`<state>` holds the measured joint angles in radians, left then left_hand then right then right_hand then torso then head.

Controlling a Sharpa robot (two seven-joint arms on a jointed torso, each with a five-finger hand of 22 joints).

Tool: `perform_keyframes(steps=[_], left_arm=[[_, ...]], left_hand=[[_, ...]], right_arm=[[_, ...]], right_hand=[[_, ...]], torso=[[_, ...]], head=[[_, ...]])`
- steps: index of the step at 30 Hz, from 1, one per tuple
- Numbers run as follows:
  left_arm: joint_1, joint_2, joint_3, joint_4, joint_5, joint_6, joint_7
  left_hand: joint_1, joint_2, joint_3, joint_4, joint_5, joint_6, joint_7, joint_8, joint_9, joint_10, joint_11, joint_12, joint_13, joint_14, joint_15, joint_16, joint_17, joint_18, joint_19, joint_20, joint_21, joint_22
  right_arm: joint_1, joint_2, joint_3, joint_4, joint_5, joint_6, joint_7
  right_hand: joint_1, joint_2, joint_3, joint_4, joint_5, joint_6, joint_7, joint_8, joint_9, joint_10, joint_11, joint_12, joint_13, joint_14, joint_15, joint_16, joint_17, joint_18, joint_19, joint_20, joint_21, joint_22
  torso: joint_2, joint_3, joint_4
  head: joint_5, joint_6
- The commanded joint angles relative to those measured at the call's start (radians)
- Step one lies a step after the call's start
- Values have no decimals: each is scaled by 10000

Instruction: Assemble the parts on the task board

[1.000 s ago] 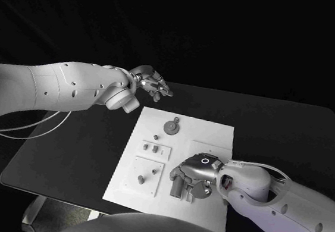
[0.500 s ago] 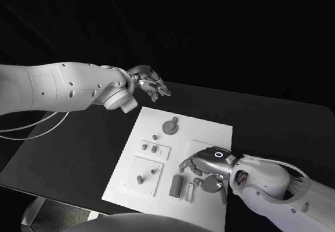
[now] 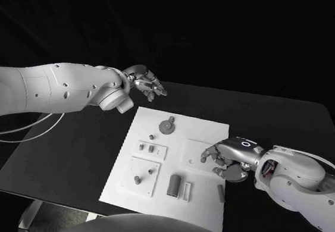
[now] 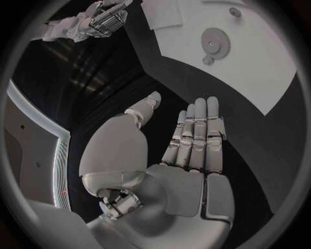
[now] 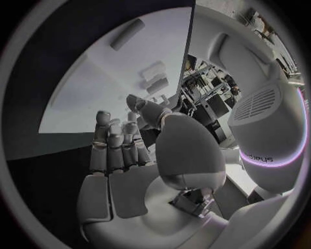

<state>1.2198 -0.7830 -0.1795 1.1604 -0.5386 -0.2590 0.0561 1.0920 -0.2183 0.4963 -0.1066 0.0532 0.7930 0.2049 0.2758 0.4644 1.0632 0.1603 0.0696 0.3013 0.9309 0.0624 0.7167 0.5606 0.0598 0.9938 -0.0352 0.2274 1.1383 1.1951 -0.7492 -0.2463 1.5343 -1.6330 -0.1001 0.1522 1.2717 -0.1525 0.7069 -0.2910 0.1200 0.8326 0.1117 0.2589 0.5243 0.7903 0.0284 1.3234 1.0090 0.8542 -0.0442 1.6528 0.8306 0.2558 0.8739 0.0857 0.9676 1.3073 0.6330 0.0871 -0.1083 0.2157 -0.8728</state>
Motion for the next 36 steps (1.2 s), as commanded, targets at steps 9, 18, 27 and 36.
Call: perform_keyframes(steps=[9,18,27,36], left_arm=[[7,61,0,-16,-17,52,95],[-7,149,-19,-78,-12,58,124],[-18,166,-37,-90,-10,64,117],[-28,176,-51,-104,-9,95,101]], left_hand=[[40,-22,-43,36,-6,-59,-3,59,-11,-48,-21,17,-9,58,21,-71,13,153,56,7,-58,16],[42,-20,-48,37,-6,-57,-4,63,-10,-44,-22,19,-8,56,21,-75,17,152,55,8,-62,18],[42,-20,-48,37,-6,-57,-4,63,-10,-44,-22,19,-8,56,21,-75,17,152,55,8,-62,18],[41,-17,-54,38,-6,-56,-5,67,-9,-42,-23,21,-7,38,27,-89,17,148,41,14,-73,18]], right_arm=[[-136,-670,-6,-179,125,156,-14],[-544,-736,-7,-320,-358,123,-3],[-947,-722,-7,-351,-775,-38,56],[-969,-744,-7,-176,-769,27,28]], right_hand=[[323,72,158,-20,48,731,-28,438,159,8,-34,85,-78,2,-20,98,-50,60,-5,-8,9,99],[488,81,238,-21,48,1217,-63,701,314,-2,-36,113,-121,-19,-12,108,-79,60,-26,7,-6,95],[488,81,238,-21,48,1217,-63,701,314,-2,-36,113,-121,-19,-12,108,-79,60,-26,7,-6,95],[553,-160,216,-11,44,472,-205,312,178,-65,-21,93,-139,-77,1,87,-91,60,-84,30,-40,90]], torso=[[-4,35,-1],[-9,56,2],[5,23,21],[9,3,27]], head=[[-118,2],[-190,2],[-249,2],[-235,2]])
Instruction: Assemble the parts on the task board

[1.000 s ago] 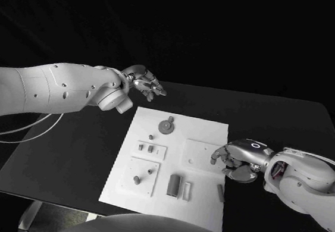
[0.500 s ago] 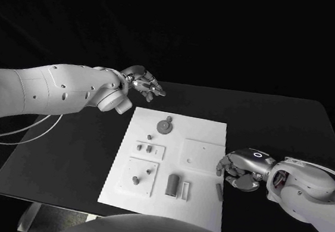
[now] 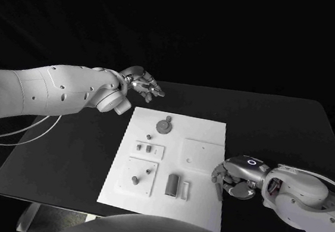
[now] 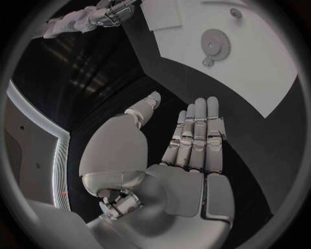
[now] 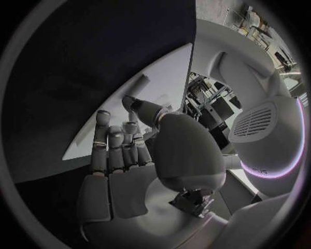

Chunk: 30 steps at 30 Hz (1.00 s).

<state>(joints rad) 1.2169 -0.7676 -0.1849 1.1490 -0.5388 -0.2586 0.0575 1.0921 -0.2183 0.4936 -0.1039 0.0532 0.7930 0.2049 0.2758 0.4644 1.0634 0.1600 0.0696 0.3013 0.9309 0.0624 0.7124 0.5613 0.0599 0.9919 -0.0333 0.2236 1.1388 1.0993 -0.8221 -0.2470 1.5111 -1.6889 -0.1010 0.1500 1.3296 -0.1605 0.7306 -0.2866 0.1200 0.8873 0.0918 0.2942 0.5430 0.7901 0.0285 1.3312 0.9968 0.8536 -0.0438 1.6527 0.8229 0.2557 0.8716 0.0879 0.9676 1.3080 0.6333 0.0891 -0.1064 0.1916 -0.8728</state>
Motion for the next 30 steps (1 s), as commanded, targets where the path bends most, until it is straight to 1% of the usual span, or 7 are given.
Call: perform_keyframes(steps=[1,4,12,16,20,23,30], left_arm=[[1,22,1,6,-7,96,85],[0,20,-1,-11,-7,98,81],[0,7,-3,-13,-7,86,78],[0,6,-3,-9,-7,97,75],[0,-2,-3,-19,-7,99,74],[0,-5,-3,-18,-7,99,74],[0,-6,-4,-24,-7,102,68]], left_hand=[[41,-17,-28,11,-6,-56,-4,67,-10,-43,-21,21,-7,37,28,-47,11,147,59,-4,-36,13],[42,-14,-29,11,-6,-57,-5,68,-9,-43,-20,21,-7,34,29,-50,12,146,56,-3,-38,13],[46,-6,-31,11,-6,-59,-5,69,-9,-43,-20,21,-7,31,31,-53,15,146,53,-2,-43,15],[47,-4,-33,11,-6,-60,-5,70,-9,-44,-20,21,-7,31,31,-55,17,146,52,-2,-45,15],[49,-2,-35,10,-6,-61,-5,71,-9,-45,-19,20,-7,31,32,-56,19,146,52,-2,-47,16],[51,-1,-36,9,-6,-62,-5,71,-9,-45,-19,20,-7,31,32,-56,20,146,52,-2,-48,17],[55,2,-40,8,-6,-63,-4,73,-9,-46,-19,20,-6,32,32,-58,24,147,52,-1,-50,19]], right_arm=[[-14,-21,1,71,-209,69,50],[-20,-19,1,120,-200,161,32],[-96,-58,1,243,-187,267,-46],[-149,-41,1,157,-365,422,-127],[-186,-47,1,75,-505,422,-163],[-217,-12,1,25,-597,416,-175],[-407,83,2,-132,-692,386,-154]], right_hand=[[-25,-81,-22,-58,45,-105,-20,-54,-8,-71,-18,15,-19,-79,0,89,-15,61,-66,14,-44,82],[-12,-83,-17,-62,47,-147,-44,-69,-7,-81,-13,17,-22,-92,5,90,-16,61,-74,22,-50,81],[-23,-100,-28,-59,45,-332,-134,-141,-7,-136,14,23,-35,-159,30,92,-19,61,-119,60,-75,80],[-6,-104,-18,-57,47,-456,-180,-193,-20,-172,30,26,-43,-200,43,94,-21,61,-145,75,-88,80],[27,-91,9,-60,51,-536,-217,-227,-36,-211,44,25,-49,-241,55,93,-23,61,-177,87,-106,79],[73,-77,38,-63,54,-545,-225,-227,-38,-224,49,30,-51,-256,60,97,-22,61,-186,89,-109,80],[159,-52,97,-61,57,-540,-230,-216,-37,-237,56,43,-53,-273,68,111,-19,61,-193,91,-111,83]], torso=[[5,-16,8],[8,-26,11],[7,-39,4],[6,-33,17],[7,-32,12],[8,-23,7],[8,-10,18]], head=[[4,2],[-24,2],[-28,2],[-14,2],[-8,2],[-3,2],[21,2]])
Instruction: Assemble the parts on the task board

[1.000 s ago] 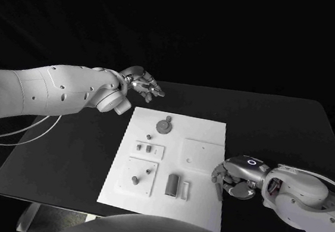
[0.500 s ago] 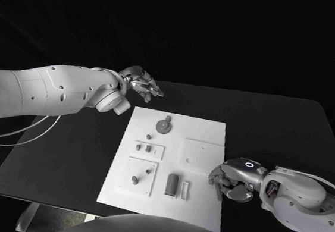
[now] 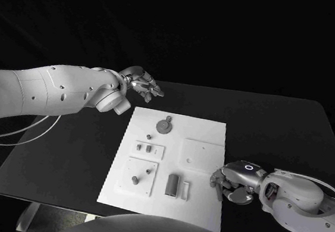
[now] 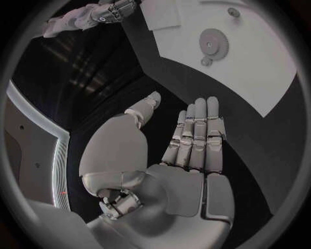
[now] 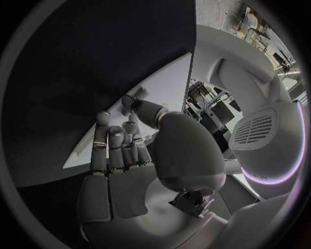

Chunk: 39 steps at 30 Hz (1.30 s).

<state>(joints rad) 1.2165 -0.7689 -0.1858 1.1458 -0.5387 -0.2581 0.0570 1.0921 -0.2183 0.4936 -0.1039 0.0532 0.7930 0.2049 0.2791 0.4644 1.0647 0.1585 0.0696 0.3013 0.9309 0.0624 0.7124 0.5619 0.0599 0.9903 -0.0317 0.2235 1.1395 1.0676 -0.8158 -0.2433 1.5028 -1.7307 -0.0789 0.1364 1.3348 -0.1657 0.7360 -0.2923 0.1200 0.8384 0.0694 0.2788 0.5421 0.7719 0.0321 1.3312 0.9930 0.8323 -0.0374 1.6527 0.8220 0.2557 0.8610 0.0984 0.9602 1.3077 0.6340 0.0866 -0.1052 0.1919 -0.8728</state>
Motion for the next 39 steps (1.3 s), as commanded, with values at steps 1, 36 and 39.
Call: perform_keyframes(steps=[1,36,39], left_arm=[[5,6,4,5,-7,98,73],[5,-8,3,7,-7,118,58],[5,-8,3,10,-7,116,58]], left_hand=[[55,2,-40,8,-6,-63,-4,40,-9,-60,-4,20,-7,32,32,-58,18,147,69,-18,-50,13],[72,20,-52,2,-6,-71,-3,46,-10,-66,-3,18,-7,38,31,-63,33,149,74,-18,-58,22],[74,22,-53,1,-6,-72,-3,46,-10,-67,-2,17,-7,39,31,-63,34,149,75,-18,-59,23]], right_arm=[[-104,34,-35,-55,-275,153,-15],[-133,418,-33,-64,-355,-75,92],[-177,483,-33,-144,-413,-25,85]], right_hand=[[110,-1,45,-5,57,-51,-6,-62,-27,-55,20,44,-16,-61,5,112,-10,61,-87,-13,-36,86],[-1098,-236,-292,436,44,1097,376,512,334,62,25,236,-120,114,66,233,-24,60,164,-41,92,84],[-1067,-234,-272,415,48,1094,370,505,335,63,20,237,-125,115,64,230,-25,61,162,-52,89,82]], torso=[[2,15,2],[0,-9,3],[2,-8,3]], head=[[22,2],[63,2],[83,2]])
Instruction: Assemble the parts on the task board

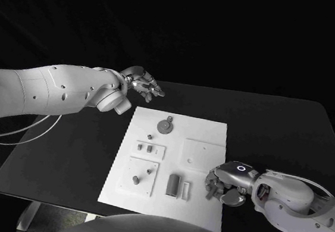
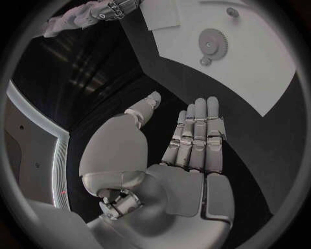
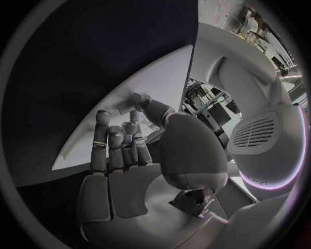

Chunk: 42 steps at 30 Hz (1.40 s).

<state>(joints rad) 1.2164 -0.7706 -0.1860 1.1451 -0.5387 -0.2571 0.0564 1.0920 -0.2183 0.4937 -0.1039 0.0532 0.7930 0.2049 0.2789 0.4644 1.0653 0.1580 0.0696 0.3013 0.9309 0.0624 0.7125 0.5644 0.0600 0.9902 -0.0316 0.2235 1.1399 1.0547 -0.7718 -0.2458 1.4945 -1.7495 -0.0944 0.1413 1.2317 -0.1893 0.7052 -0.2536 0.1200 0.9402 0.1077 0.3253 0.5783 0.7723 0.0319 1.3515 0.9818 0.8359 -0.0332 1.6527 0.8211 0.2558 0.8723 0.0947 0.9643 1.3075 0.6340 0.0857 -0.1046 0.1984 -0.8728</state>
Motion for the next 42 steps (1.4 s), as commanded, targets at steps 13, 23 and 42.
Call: perform_keyframes(steps=[13,23,42], left_arm=[[5,5,4,12,-7,116,57],[4,2,1,14,-7,102,62],[3,-15,-4,14,-7,77,59]], left_hand=[[82,31,-58,-3,-7,-76,-2,51,-10,-75,5,17,-7,44,29,-65,17,150,82,-20,-60,23],[85,38,-64,-4,-7,-80,-1,52,-11,-76,5,17,-7,48,28,-66,22,150,86,-20,-62,26],[74,48,-78,4,-7,-84,1,55,-11,-78,6,17,-6,54,27,-68,32,150,94,-20,-66,31]], right_arm=[[-139,272,-6,-226,-636,182,-12],[-140,356,-5,-103,-1146,20,-100],[-4,416,1,241,-1141,-64,-100]], right_hand=[[8,-7,65,-94,43,-37,-7,-56,-49,24,13,22,-37,53,16,211,-21,60,10,-32,24,78],[-66,60,60,-96,39,169,-10,14,-11,28,11,44,-52,57,13,227,-16,60,26,-27,39,84],[-406,391,23,124,43,386,-28,16,-32,113,-27,67,-116,153,-9,242,-13,60,109,-66,78,81]], torso=[[-1,2,1],[-2,9,0],[-2,-1,-2]], head=[[43,2],[79,2],[151,2]])
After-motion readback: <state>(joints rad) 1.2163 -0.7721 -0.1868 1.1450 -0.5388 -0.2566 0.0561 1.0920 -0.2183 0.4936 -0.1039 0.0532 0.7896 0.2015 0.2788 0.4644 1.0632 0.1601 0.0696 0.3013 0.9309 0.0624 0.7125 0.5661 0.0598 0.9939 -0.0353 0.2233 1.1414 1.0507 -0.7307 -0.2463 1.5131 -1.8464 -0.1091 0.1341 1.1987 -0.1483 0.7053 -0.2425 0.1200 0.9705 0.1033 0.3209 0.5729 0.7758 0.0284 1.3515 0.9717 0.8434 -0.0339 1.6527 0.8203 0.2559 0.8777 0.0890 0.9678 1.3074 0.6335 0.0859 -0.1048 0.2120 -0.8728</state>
